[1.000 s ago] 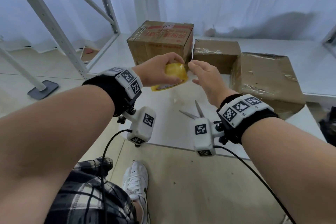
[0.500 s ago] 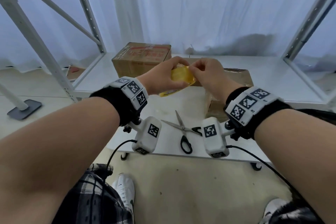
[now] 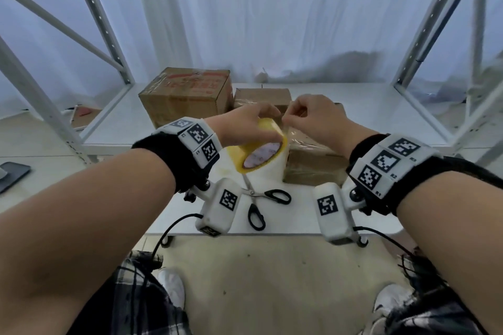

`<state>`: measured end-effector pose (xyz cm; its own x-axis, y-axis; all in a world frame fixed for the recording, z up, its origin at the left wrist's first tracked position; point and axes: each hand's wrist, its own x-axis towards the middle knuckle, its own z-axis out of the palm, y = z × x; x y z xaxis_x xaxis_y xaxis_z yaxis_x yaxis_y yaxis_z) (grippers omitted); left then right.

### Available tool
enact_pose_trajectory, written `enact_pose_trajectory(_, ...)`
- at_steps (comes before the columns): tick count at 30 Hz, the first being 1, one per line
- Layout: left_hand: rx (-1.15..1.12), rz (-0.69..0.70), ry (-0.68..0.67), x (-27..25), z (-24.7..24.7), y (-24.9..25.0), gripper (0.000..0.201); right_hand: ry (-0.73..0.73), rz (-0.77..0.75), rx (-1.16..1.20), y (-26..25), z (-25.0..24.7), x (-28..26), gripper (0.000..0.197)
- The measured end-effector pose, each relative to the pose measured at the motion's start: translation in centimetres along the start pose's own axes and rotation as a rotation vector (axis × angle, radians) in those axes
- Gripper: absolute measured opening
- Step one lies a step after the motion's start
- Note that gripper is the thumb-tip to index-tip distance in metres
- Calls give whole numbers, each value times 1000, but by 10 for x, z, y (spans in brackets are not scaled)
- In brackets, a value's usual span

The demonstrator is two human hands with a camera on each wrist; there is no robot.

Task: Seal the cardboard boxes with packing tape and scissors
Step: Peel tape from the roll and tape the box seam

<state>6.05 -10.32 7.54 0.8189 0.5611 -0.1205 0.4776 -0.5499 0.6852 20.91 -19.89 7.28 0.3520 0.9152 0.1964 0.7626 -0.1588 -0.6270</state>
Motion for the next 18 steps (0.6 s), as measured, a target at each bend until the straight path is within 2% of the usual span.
enact_pose_trajectory(4, -156, -93, -135, 2, 10, 2, 45, -15, -39, -45, 4, 1, -10, 9)
enact_pose_trajectory(8, -312, -111, -41, 7, 18, 7, 34, 36, -58, 45, 11, 1, -6, 12)
enact_pose_trajectory(12, -414, -71, 39, 12, 20, 12, 7, 56, -100, 112, 16, -1, -3, 14)
enact_pose_trajectory(14, -429, -64, 120, 14, 18, 13, 10, 97, -96, 200, 21, -4, 0, 42)
enact_pose_trajectory(16, -369, -77, 187, 15, 17, 11, 11, 103, 23, 190, 34, -9, 3, 63)
enact_pose_trajectory(17, -335, -85, 203, 15, 18, 8, 10, 40, 92, 63, 44, -12, 3, 64)
enact_pose_trajectory(18, -302, -90, 213, 16, 18, 4, 8, -85, 159, -125, 55, -14, 1, 61)
